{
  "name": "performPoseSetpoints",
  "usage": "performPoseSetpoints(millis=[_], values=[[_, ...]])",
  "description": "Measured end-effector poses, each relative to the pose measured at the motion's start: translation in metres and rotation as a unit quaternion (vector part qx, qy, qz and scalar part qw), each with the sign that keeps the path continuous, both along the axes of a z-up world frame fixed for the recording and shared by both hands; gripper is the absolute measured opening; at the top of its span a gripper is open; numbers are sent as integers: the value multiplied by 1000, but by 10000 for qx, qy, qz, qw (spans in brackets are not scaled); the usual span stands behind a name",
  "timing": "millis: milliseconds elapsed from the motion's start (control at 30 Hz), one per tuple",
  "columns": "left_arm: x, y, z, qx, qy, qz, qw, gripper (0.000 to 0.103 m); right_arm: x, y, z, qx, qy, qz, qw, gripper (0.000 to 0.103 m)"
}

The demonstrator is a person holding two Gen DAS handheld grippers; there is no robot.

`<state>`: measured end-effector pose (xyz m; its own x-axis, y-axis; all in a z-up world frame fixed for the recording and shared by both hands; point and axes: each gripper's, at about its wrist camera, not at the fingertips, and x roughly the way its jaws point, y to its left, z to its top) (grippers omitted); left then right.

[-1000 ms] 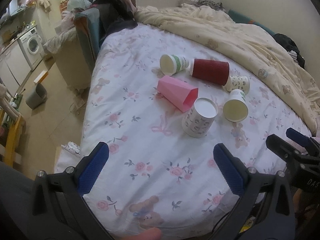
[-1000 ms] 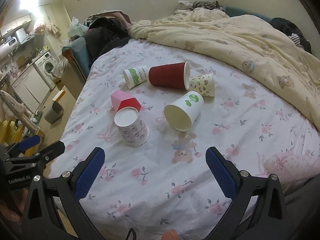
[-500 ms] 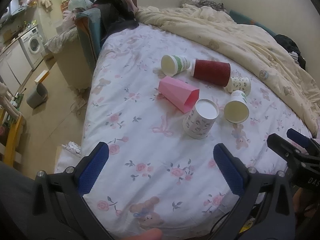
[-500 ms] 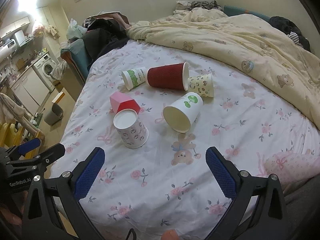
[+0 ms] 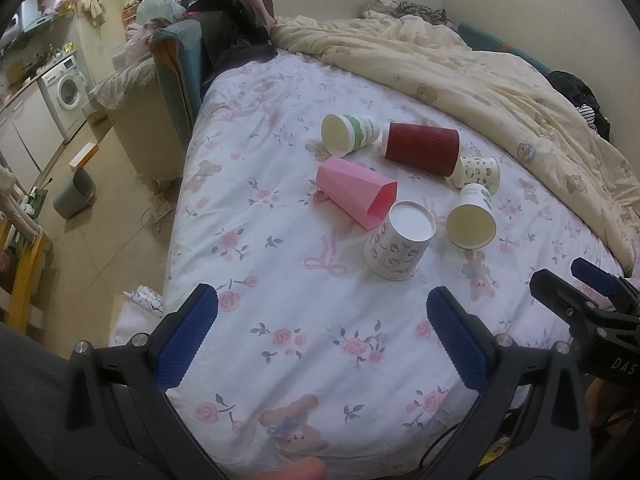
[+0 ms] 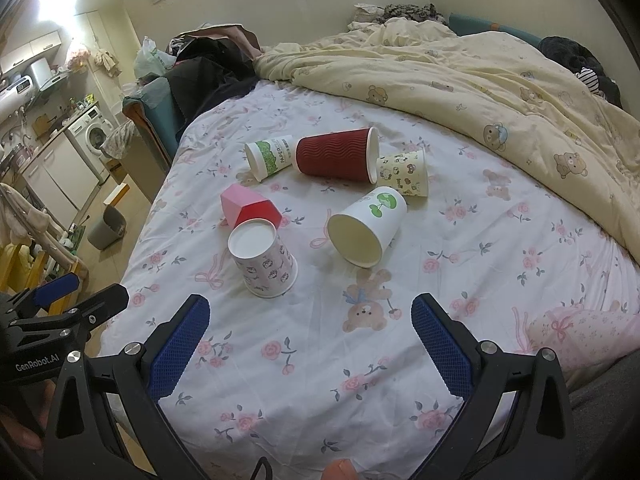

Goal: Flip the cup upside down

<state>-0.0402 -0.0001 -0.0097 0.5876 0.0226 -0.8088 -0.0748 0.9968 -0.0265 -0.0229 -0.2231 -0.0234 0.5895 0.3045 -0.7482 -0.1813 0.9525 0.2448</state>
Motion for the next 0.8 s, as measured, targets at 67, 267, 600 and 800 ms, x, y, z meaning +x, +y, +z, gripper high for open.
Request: performPoseSetpoints(millis=[67,267,600,800], values=[[0,0,0,6,9,-3,10000,103,0,0,0,-1,9,0,10000,103],[0,0,0,8,22,-6,10000,103,1,0,2,-15,12,-5,10000,103],[0,-1,-1,-7,63,-2,10000,103,1,-1,2,2,16,-5,10000,103],[0,-1,-1,-13,70,-5,10000,103,1,-1,2,10,19,11,10000,103]])
